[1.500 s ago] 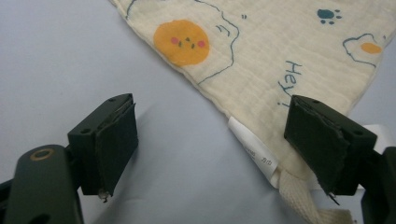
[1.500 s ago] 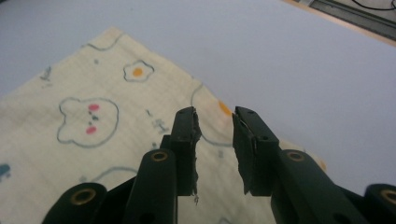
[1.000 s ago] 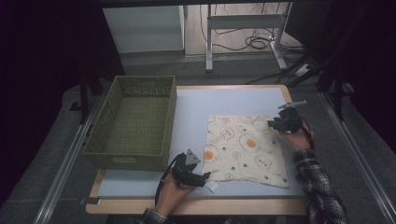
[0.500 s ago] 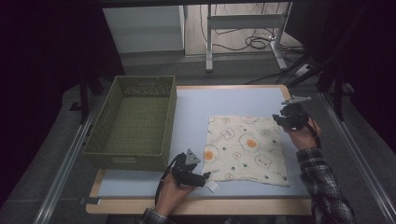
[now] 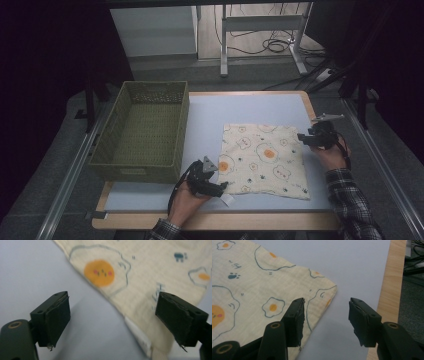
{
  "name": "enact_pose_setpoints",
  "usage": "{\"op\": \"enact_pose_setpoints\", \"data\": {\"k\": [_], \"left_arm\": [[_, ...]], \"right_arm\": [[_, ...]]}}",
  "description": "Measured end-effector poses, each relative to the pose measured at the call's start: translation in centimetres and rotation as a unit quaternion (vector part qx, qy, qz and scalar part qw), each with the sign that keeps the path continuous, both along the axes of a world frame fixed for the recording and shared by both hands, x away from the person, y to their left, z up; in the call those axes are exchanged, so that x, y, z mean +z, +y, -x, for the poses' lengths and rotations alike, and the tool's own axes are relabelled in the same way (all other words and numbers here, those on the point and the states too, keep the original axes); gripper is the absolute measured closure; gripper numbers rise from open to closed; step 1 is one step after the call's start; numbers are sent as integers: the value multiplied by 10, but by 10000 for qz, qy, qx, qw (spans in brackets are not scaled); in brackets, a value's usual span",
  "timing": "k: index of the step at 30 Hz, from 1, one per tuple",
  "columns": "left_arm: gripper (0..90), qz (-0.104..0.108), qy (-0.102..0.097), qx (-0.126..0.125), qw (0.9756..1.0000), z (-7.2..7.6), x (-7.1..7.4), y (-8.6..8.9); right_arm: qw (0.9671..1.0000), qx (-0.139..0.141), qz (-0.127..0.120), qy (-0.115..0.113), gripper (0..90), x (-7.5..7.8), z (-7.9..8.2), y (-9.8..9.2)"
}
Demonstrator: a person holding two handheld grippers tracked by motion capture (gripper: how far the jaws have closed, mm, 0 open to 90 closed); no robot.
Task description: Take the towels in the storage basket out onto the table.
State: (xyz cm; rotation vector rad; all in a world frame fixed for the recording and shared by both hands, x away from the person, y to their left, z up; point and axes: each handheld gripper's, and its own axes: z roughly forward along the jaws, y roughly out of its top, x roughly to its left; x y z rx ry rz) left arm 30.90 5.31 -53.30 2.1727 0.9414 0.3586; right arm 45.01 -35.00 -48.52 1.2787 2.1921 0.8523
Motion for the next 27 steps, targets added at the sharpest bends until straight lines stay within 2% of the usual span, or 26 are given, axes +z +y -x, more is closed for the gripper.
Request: {"op": "enact_pose_setpoints", "data": {"k": [4,7,13,18,20,21,24,27], "left_arm": [[230,119,-116,80,9998,-15,12,-5],[299,155,-76,149,9997,-28,18,-9],[407,398,146,205,9989,-57,22,-18],[503,285,131,415,9986,-84,22,-22],[567,325,209,607,9974,-99,19,-18],[614,286,186,679,9971,-105,18,-17],[666,221,156,814,9963,-118,15,-15],[700,251,137,944,9951,-134,12,-14]], "right_arm": [[9999,39,-97,55,464,-3,3,-1],[9998,62,-177,70,469,-4,4,-1],[9994,99,-312,97,484,-5,3,-1],[9992,83,-391,87,568,-5,1,-1],[9991,91,-393,87,603,-6,-1,-1],[9991,98,-398,91,630,-6,-2,0],[9993,125,-343,98,665,-7,-5,1],[9992,116,-370,87,699,-9,-10,2]]}}
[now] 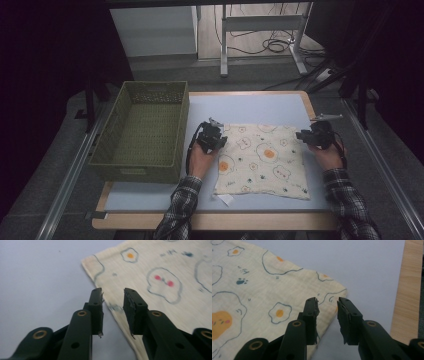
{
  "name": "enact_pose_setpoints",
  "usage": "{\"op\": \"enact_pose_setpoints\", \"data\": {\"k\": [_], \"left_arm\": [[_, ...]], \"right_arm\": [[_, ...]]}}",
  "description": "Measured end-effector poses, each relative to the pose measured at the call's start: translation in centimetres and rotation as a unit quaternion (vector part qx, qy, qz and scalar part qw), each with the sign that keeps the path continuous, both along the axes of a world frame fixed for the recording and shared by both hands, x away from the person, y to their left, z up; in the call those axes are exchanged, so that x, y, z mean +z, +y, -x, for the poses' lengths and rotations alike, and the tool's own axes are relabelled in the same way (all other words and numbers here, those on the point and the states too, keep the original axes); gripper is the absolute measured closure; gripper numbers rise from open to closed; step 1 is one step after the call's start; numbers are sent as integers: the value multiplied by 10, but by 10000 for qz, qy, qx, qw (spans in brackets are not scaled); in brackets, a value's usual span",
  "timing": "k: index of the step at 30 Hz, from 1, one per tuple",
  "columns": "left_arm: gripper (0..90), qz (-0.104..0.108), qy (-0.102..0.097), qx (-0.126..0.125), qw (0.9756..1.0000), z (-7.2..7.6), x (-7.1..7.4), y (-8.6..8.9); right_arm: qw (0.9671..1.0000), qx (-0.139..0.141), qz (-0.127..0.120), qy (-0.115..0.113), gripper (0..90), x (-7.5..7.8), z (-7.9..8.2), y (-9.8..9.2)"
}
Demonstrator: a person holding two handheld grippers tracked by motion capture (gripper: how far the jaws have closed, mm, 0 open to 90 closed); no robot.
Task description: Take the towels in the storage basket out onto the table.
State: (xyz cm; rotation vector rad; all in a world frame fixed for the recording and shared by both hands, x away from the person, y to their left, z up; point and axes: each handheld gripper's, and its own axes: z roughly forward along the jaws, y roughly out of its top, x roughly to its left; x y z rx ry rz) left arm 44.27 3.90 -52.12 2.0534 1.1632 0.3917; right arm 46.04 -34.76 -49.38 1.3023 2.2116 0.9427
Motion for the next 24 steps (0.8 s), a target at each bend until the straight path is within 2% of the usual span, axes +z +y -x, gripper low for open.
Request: {"op": "enact_pose_setpoints", "data": {"k": [3,7,10,14,18,20,22,24], "left_arm": [[709,-86,-56,3,9999,-13,-3,-3],[712,-198,-18,-47,9998,-27,-5,-5],[713,-278,-74,-53,9996,-35,-5,-6],[703,-218,-94,-43,9997,-45,-3,-6],[678,-259,-93,-88,9996,-53,-2,-11],[671,-267,-99,-86,9996,-56,-3,-14],[667,-380,-114,-35,9992,-58,-5,-16],[656,-347,-88,-57,9993,-61,-7,-18]], "right_arm": [[10000,14,12,-12,715,-2,-6,0],[9999,116,124,9,722,-4,-13,2],[9999,60,134,16,721,-6,-18,2],[9999,-121,81,55,710,-9,-27,2],[9997,-232,55,53,684,-13,-34,2],[9997,-246,79,54,670,-14,-36,2],[9996,-219,143,86,663,-17,-37,3],[9995,-188,227,56,657,-19,-37,5]]}}
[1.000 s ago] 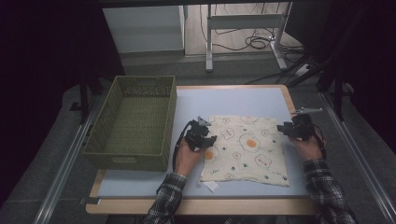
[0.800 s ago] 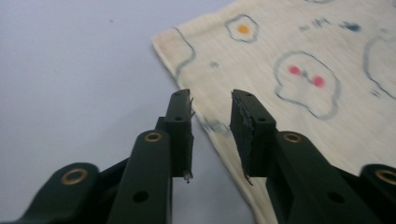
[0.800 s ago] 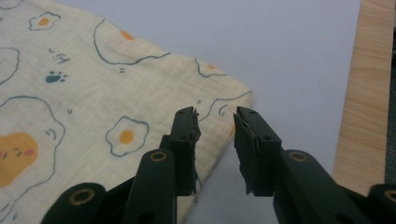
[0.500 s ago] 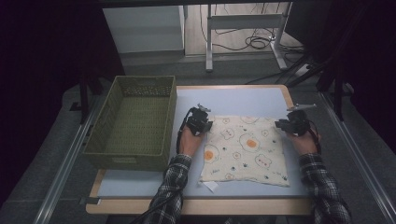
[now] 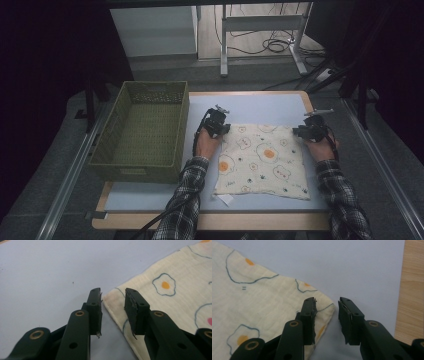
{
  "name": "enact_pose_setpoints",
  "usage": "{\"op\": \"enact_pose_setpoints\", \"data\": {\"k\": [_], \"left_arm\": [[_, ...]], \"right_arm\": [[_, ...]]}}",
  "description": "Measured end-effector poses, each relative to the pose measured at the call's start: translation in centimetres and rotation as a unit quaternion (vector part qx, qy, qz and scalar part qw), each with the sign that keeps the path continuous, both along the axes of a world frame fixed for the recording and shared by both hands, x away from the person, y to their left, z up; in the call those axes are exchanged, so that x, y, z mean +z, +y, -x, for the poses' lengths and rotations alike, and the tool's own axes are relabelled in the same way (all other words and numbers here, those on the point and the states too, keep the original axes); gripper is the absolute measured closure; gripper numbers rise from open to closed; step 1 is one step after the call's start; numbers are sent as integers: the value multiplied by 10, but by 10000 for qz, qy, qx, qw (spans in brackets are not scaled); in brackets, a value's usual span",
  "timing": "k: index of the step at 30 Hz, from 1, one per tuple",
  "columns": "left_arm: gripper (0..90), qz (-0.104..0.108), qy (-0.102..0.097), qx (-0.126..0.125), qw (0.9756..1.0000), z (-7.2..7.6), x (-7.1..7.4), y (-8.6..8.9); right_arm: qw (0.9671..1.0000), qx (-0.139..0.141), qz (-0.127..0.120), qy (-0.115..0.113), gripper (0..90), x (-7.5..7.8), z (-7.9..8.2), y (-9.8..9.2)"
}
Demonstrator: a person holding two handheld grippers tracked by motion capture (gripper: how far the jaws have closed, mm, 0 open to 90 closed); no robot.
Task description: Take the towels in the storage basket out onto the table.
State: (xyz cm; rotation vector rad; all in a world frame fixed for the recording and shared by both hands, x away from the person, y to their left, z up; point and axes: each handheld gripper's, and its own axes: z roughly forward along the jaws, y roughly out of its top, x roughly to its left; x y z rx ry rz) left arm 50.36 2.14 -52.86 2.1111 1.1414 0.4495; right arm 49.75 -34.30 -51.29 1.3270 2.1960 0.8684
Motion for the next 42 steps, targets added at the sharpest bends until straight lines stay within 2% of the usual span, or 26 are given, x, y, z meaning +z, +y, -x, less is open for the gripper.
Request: {"op": "enact_pose_setpoints", "data": {"k": [2,8,12,15,18,21,25,29,32,36,42], "left_arm": [[642,-48,-14,-7,10000,-1,-2,-2],[644,150,13,-20,9999,-4,-5,-1],[725,238,26,-72,9997,-4,-6,-1],[830,191,27,-147,9997,-3,-5,-4],[853,207,28,-171,9996,-3,-4,-4],[860,219,-7,-173,9996,-1,-3,-2],[862,246,-166,-231,9993,6,6,-2],[864,65,-324,-322,9989,16,15,-2],[865,46,-413,-321,9986,23,18,0],[866,35,-534,-330,9980,34,23,3],[866,91,-684,-343,9970,51,28,7]], "right_arm": [[10000,9,-19,-9,654,0,-1,0],[9999,133,-43,22,658,-1,-4,-1],[9996,221,-63,149,719,1,-7,-1],[9991,293,-31,304,838,3,-8,3],[9986,263,49,448,859,6,-10,8],[9982,266,-1,541,862,9,-8,10],[9982,385,-35,448,863,13,2,14],[9980,522,-119,323,864,20,14,16],[9981,586,99,168,864,22,23,18],[9980,623,69,47,865,24,35,15],[9979,608,-167,-125,864,31,52,6]]}}
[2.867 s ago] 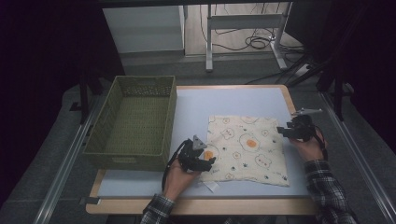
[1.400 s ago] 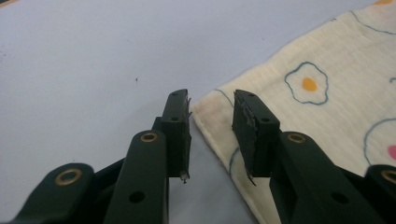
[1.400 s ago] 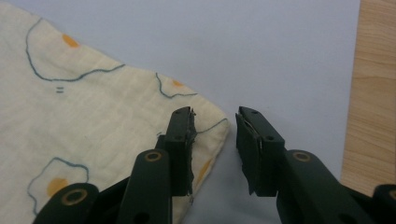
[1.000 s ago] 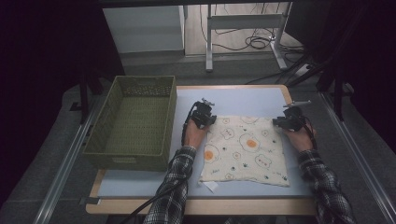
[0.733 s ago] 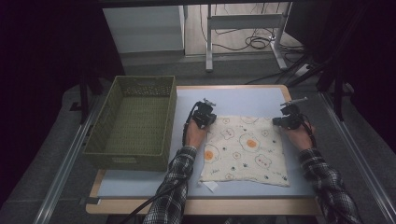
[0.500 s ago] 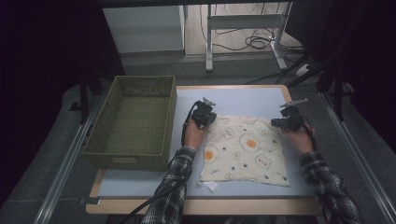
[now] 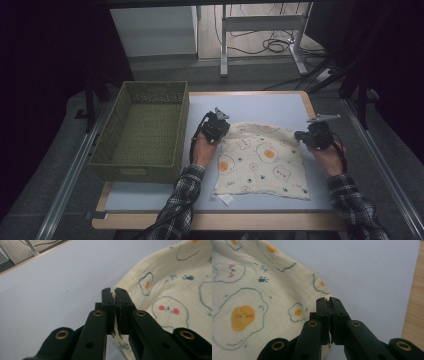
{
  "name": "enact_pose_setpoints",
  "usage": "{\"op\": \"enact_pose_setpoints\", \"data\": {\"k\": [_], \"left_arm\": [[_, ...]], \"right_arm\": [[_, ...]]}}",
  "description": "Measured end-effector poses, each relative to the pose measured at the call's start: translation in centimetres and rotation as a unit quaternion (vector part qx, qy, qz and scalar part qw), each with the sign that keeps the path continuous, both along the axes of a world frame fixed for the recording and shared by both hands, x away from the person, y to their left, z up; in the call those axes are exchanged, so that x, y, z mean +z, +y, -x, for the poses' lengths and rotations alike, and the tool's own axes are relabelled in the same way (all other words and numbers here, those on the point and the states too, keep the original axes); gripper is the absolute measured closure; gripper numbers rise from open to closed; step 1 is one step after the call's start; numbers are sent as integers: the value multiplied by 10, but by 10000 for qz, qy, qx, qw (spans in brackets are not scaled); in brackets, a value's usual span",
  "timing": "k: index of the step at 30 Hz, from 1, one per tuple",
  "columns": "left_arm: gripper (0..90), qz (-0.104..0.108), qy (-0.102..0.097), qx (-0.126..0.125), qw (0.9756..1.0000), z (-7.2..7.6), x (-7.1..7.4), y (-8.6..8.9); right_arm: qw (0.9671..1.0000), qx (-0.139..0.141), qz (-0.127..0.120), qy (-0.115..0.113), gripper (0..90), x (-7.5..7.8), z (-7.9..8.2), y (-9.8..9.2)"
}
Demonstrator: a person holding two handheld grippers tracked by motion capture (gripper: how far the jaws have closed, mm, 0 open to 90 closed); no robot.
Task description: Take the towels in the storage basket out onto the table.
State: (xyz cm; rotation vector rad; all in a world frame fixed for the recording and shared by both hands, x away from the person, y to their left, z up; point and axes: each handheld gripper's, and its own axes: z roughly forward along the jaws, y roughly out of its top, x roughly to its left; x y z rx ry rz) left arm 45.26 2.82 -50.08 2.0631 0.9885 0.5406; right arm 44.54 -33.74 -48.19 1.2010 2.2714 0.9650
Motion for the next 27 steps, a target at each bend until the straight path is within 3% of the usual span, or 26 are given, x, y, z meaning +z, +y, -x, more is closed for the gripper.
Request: {"op": "enact_pose_setpoints", "data": {"k": [12,24,27], "left_arm": [[865,148,-103,-228,9996,43,-2,1],[864,437,-237,-538,9973,95,-1,11],[863,549,-242,-610,9963,110,-4,14]], "right_arm": [[9992,97,-389,-73,864,3,42,-16],[9987,247,-423,-161,864,-2,89,-20],[9989,273,-330,-196,864,-4,101,-19]]}}
